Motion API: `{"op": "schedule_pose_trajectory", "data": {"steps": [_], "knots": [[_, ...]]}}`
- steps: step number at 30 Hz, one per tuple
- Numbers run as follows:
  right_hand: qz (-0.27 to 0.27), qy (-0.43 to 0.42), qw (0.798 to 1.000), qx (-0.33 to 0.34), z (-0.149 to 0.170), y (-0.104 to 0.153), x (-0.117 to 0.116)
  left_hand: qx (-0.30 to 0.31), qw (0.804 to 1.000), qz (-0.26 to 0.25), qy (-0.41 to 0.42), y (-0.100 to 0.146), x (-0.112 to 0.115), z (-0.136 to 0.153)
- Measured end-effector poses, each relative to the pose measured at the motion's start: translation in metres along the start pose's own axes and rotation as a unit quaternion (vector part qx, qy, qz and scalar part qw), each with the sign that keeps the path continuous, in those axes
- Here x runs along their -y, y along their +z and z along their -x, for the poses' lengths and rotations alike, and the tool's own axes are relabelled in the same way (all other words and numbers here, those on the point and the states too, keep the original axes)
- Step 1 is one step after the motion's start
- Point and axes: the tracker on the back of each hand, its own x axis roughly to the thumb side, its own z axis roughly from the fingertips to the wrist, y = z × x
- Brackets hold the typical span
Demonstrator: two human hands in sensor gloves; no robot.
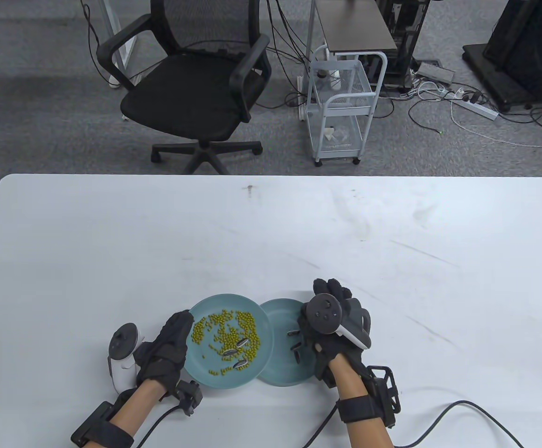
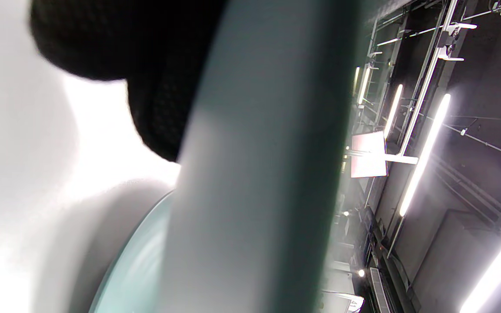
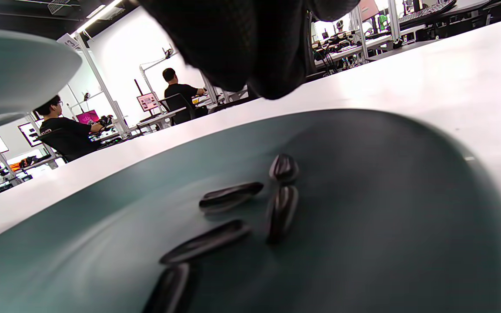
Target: Pick sunflower seeds with hand pinch into plate
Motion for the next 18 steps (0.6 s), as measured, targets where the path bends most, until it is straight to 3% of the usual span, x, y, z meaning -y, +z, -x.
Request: {"op": "schedule_pose_trajectory", "data": {"steps": [10, 18], "knots": [[0.023, -0.002, 0.999, 0.028, -0.011, 0.003, 0.007, 0.000, 1.000, 0.000, -0.002, 0.000, 0.000, 0.001], [0.045, -0.013, 0.996, 0.076, -0.047, 0.004, 0.032, 0.000, 1.000, -0.001, -0.007, -0.001, 0.001, 0.001]]}}
